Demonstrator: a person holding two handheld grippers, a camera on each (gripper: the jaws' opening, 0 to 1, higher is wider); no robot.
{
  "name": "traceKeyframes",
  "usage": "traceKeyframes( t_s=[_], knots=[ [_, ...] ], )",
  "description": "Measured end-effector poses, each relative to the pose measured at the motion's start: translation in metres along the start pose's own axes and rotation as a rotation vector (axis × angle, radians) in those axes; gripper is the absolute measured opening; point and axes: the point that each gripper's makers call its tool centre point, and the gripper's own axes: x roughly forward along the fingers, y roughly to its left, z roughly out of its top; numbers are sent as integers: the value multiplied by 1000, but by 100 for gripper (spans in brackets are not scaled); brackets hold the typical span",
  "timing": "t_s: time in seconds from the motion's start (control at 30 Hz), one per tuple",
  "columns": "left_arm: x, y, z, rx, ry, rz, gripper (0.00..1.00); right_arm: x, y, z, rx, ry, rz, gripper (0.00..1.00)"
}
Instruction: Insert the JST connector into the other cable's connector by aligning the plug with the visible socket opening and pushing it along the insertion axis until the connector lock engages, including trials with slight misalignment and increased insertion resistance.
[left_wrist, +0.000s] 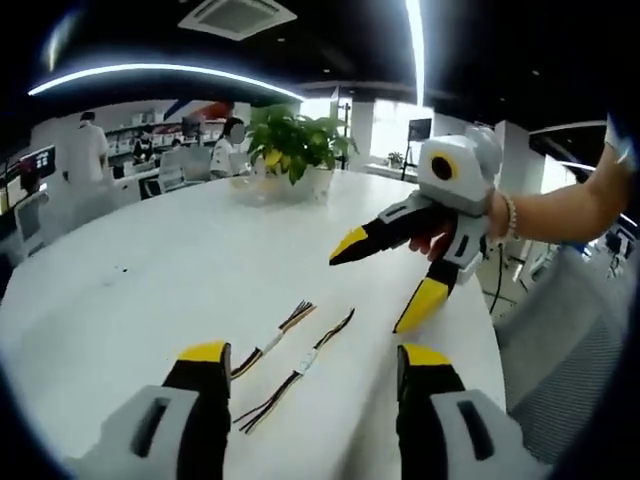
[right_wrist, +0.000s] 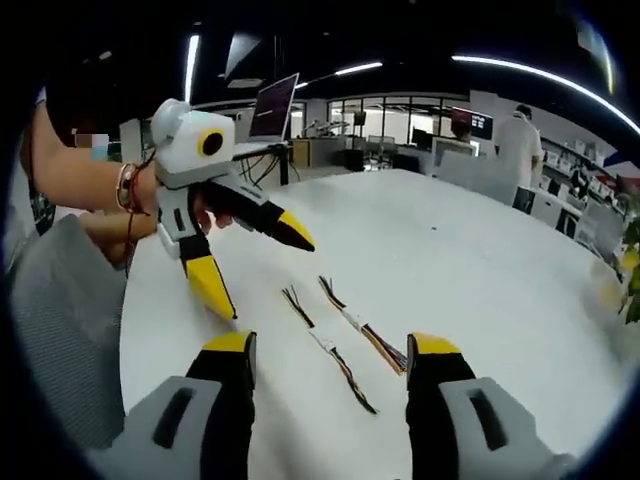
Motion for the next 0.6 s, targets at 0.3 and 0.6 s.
traceKeyframes(
  t_s=[0.3, 0.6],
  knots=[
    [-27, 2, 11, -57, -60, 54, 80, -33, -9, 12, 44, -77, -103, 65],
    [-67, 5, 23, -60, -121, 134, 83, -68, -11, 14, 55, -98, -190, 73]
  ],
)
